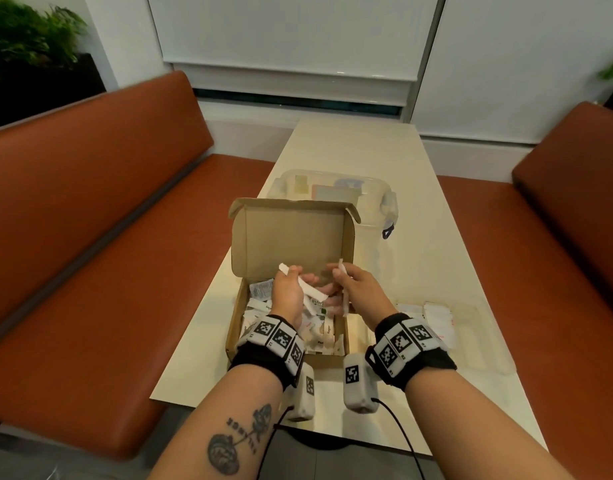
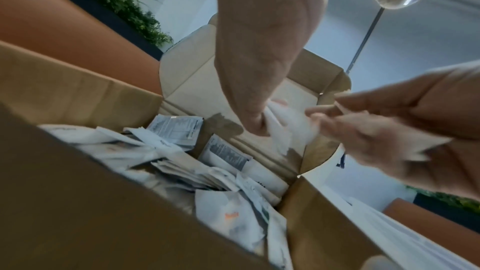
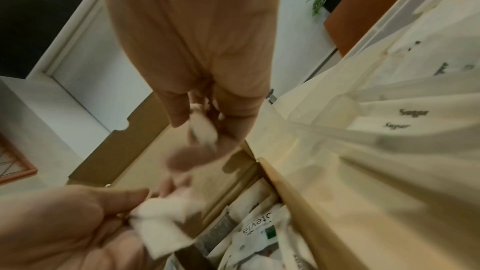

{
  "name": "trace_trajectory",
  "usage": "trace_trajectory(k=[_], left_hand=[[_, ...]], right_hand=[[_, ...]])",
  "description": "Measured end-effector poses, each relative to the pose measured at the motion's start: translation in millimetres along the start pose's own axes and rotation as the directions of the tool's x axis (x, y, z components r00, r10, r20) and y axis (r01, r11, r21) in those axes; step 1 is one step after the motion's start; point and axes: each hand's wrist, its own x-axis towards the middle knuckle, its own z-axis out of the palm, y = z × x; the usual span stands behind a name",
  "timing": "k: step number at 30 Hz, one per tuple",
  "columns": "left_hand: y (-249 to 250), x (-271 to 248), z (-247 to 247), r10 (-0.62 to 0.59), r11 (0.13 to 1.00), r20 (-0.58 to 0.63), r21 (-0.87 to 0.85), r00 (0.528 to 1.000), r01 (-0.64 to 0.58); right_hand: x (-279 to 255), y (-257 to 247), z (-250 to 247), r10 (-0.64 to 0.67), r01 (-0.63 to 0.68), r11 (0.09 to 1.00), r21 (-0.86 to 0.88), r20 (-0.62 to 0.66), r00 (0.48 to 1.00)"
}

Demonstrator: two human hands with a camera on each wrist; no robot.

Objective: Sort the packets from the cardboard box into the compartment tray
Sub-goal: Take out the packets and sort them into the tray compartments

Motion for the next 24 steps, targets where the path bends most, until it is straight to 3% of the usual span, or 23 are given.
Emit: trace_trajectory(k=[4,8,12,16,20,24], left_hand=[[-3,2,0,0.038,0.979,-0.012,0.201,0.999,-0.035],[-1,-6,4,0.01,0.926,0.116,0.374,0.993,-0.053],[2,-14,8,-0.024,0.87,0.199,0.487,0.98,-0.077],[11,-18,13,-0.19,0.796,0.166,0.603,0.968,0.053],[14,-19,15,-0.338,0.762,0.21,0.633,0.918,0.136],[14,-20,16,-0.272,0.826,0.267,0.557,0.924,0.082]], right_hand=[[1,5,-10,-0.004,-0.002,0.986,-0.168,-0.038,0.999],[1,6,-11,0.048,-0.053,0.997,-0.063,-0.09,0.995],[-1,6,-13,0.019,-0.017,1.0,0.016,-0.119,0.993],[-5,9,-19,-0.076,0.077,0.997,0.0,-0.158,0.984],[-8,9,-23,-0.125,0.127,0.992,-0.001,-0.159,0.979],[-7,14,-29,-0.122,0.119,0.992,-0.027,-0.132,0.984]])
